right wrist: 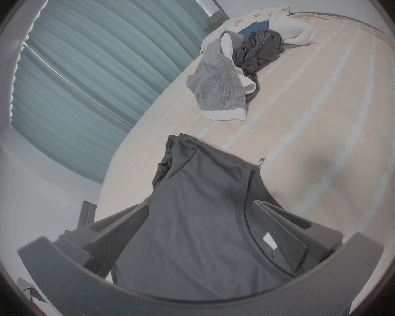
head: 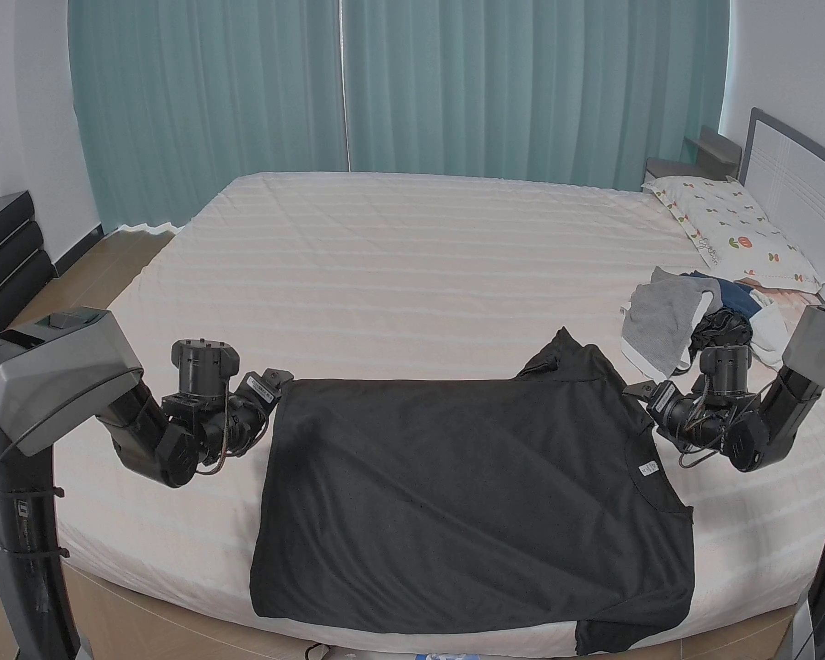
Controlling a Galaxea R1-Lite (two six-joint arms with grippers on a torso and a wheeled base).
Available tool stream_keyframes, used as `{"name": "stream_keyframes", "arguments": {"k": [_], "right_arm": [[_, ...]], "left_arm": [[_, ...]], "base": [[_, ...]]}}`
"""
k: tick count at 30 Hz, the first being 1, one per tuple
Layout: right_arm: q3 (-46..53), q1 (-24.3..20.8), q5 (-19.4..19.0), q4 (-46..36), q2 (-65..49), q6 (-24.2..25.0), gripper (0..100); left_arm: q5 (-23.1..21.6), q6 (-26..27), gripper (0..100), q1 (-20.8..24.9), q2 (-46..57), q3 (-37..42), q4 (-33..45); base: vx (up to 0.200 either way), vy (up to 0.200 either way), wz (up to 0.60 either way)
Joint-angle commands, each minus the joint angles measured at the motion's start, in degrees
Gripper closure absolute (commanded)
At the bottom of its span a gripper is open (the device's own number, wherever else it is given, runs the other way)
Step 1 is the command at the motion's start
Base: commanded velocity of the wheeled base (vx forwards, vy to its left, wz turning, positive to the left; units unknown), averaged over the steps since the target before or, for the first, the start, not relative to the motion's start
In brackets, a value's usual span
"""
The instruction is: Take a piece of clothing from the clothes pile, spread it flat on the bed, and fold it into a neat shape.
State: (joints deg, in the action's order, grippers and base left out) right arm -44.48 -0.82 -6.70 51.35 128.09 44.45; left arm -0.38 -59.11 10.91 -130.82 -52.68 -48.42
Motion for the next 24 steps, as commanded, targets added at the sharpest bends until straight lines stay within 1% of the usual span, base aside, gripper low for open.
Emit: {"name": "stream_keyframes", "arguments": {"k": [1, 4, 7, 8, 11, 23, 24], "right_arm": [[15.4, -1.6, -1.3, 12.5, -6.0, 2.0, 0], [20.6, -1.7, -2.5, 17.6, -6.1, 2.2, 0], [24.9, -1.6, -5.0, 23.4, -5.5, 4.2, 0], [26.4, -1.6, -6.4, 26.2, -5.3, 5.7, 0], [29.3, -1.7, -8.0, 29.8, -5.3, 8.4, 0], [32.4, -2.3, -8.1, 37.4, 0.6, 9.0, 0], [32.6, -2.3, -8.1, 38.0, 0.9, 9.0, 0]], "left_arm": [[0.3, -1.8, 0, 6.0, 12.3, 15.1, -1.0], [0.2, -5.0, 0, 7.7, 14.5, 19.4, -2.3], [0.0, -7.3, 0, 9.7, 15.9, 23.2, -4.0], [-0.1, -7.4, 0, 10.3, 15.6, 24.8, -4.6], [0.2, -7.4, 0, 11.4, 14.8, 26.5, -5.2], [-0.2, -7.6, 0, 11.2, 11.3, 28.9, -7.8], [-0.8, -7.5, 0, 11.1, 10.8, 29.0, -8.3]], "base": [[0.0, 0.0, 0.0], [0.0, 0.0, 0.0], [0.0, 0.0, 0.0], [-0.2, 0.0, 0.0], [-0.2, 0.0, 0.0], [-0.2, 0.0, 0.0], [0.0, 0.0, 0.0]]}}
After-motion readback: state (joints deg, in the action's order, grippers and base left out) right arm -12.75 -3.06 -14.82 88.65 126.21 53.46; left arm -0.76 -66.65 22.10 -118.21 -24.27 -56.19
